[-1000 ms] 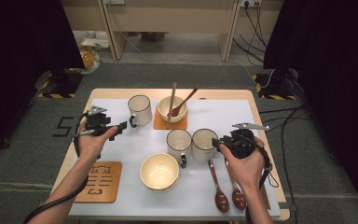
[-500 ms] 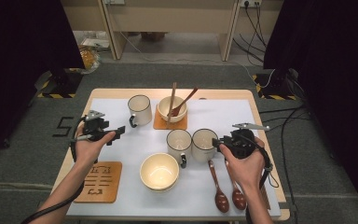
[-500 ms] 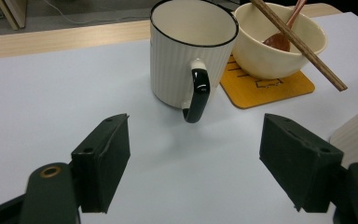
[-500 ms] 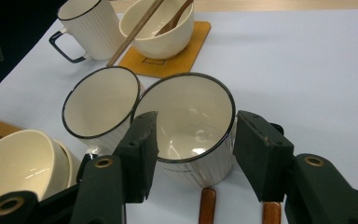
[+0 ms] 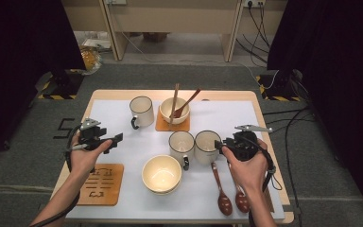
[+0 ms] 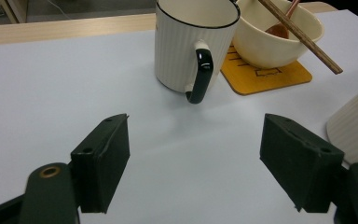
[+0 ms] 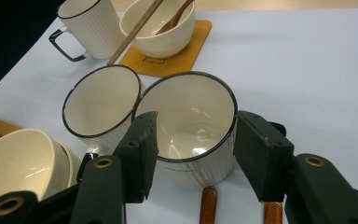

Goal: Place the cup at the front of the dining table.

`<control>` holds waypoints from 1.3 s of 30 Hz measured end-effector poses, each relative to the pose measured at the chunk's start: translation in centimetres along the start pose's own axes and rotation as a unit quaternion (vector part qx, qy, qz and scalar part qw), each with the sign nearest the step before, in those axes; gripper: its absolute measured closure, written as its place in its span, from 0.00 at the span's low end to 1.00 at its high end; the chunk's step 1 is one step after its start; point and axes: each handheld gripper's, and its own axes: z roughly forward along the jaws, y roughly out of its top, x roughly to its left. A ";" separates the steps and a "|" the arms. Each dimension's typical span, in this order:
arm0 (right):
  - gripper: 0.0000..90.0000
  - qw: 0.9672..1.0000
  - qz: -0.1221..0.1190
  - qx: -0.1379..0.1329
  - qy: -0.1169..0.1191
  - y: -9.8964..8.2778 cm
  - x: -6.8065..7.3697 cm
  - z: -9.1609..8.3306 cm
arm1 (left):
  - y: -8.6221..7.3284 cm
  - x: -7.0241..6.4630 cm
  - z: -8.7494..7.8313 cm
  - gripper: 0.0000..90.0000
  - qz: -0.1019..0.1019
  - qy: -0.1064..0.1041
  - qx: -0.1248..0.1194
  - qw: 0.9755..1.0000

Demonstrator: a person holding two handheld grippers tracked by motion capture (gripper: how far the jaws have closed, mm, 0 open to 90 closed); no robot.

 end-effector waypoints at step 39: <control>0.54 1.000 0.000 0.000 -0.001 0.0 0.0 -0.1 | -6.5 0.0 -2.1 0.24 0.017 -0.001 -0.022 1.000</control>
